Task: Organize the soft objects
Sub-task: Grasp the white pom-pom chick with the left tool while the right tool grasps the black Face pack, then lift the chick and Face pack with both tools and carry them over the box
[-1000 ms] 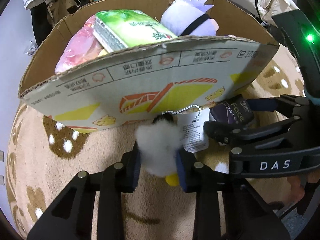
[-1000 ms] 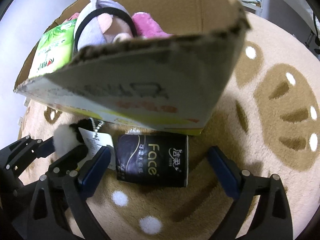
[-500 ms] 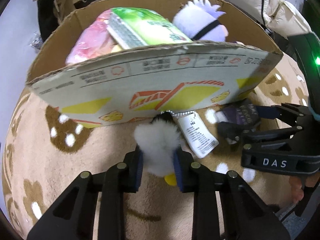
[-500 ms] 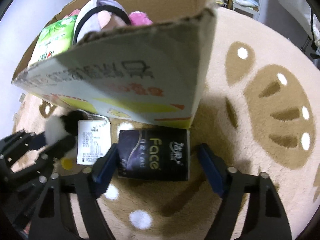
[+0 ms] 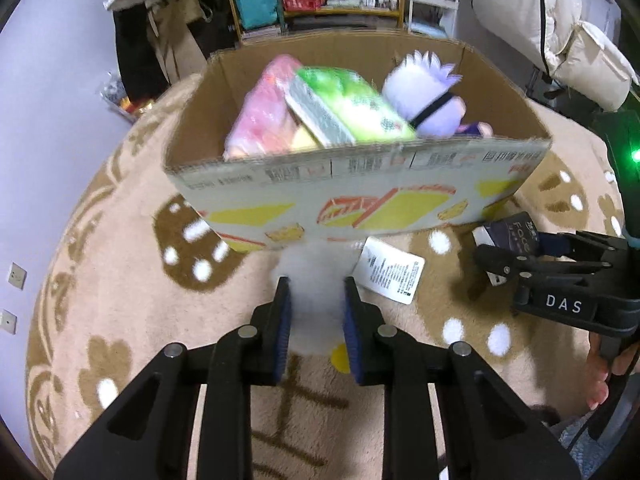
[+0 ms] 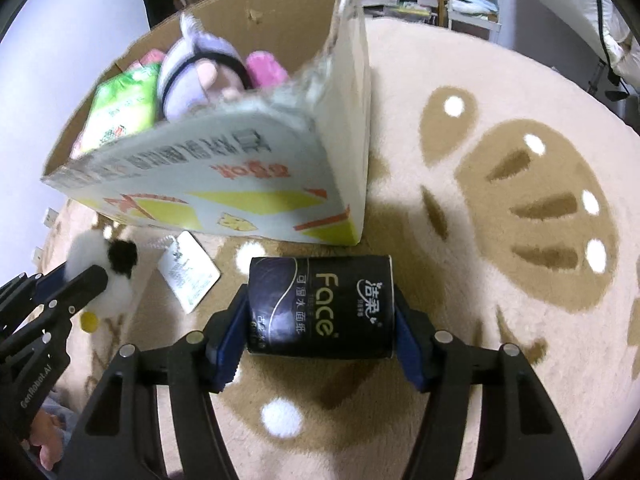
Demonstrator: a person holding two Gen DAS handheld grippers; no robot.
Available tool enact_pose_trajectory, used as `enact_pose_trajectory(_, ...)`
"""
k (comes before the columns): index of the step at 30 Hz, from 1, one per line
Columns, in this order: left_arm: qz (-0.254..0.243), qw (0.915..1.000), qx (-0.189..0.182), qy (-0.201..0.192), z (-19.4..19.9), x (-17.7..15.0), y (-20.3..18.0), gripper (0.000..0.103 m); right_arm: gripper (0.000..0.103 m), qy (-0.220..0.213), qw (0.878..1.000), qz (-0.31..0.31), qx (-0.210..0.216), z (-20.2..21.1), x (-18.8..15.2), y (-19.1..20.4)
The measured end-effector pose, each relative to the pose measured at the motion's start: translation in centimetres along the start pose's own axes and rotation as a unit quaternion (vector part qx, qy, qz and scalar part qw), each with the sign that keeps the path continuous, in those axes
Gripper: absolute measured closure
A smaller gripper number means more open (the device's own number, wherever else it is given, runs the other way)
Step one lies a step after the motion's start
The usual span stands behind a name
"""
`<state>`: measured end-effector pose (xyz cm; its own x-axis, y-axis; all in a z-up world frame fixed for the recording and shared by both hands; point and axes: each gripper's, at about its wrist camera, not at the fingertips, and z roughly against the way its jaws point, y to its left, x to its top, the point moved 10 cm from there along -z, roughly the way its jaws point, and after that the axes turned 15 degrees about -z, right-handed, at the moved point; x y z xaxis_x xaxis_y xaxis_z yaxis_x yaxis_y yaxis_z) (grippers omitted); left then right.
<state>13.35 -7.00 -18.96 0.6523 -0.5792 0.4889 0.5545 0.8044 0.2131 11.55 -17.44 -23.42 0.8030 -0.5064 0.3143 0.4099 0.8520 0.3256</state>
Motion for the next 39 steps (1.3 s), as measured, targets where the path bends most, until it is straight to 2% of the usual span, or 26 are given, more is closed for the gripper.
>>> enact_pose_trajectory(4, 0.0, 0.9996, 0.013, -0.026, 2.5, 0.6, 0.5, 0.091, 0.035, -0.039, 0.999, 0.009, 0.017, 3.5, 0.3, 0.0)
enact_pose_trajectory(5, -0.003, 0.9995, 0.007, -0.03, 3.2, 0.5, 0.4, 0.098, 0.035, -0.048, 0.999, 0.012, 0.023, 4.4, 0.4, 0.2)
enact_pose_trajectory(6, -0.004, 0.9996, -0.001, -0.029, 3.1, 0.7, 0.1, 0.1, 0.035, -0.057, 0.998, 0.015, 0.027, 5.2, 0.4, 0.4)
enact_pose_trajectory(10, -0.004, 0.9997, -0.007, -0.022, 2.8, 0.8, -0.4, 0.1, 0.035, -0.081, 0.996, 0.03, 0.038, 7.6, 0.3, 1.2)
enact_pose_trajectory(12, -0.002, 0.9998, -0.006, -0.021, 2.6, 0.8, -1.0, 0.1, 0.035, -0.089, 0.994, 0.035, 0.043, 7.6, 1.7, 1.8)
enact_pose_trajectory(21, 0.019, 0.9993, -0.01, -0.03, 3.6, 0.7, -0.2, 0.1, 0.035, -0.118, 0.99, 0.036, 0.066, 10.0, 1.6, 2.1)
enact_pose_trajectory(31, 0.077, 0.9939, -0.046, 0.064, -1.3, -2.0, 0.7, 0.083, 0.035, -0.106, 0.992, 0.033, 0.068, 9.4, 1.6, 2.1)
enact_pose_trajectory(33, 0.084, 0.9921, -0.055, 0.077, -2.2, -2.4, 0.7, 0.072, 0.035, -0.102, 0.992, 0.028, 0.068, 9.1, 1.7, 2.0)
enact_pose_trajectory(34, 0.084, 0.9919, -0.051, 0.081, -2.5, -2.6, 0.7, 0.069, 0.035, -0.099, 0.992, 0.025, 0.068, 9.0, 1.7, 1.8)
enact_pose_trajectory(36, 0.081, 0.9918, -0.046, 0.088, -3.0, -2.8, 0.7, 0.056, 0.035, -0.097, 0.993, 0.022, 0.068, 8.8, 1.8, 1.7)
enact_pose_trajectory(39, 0.081, 0.9908, -0.046, 0.098, -4.0, -3.2, 0.5, 0.053, 0.035, -0.092, 0.993, 0.018, 0.069, 8.4, 1.8, 1.5)
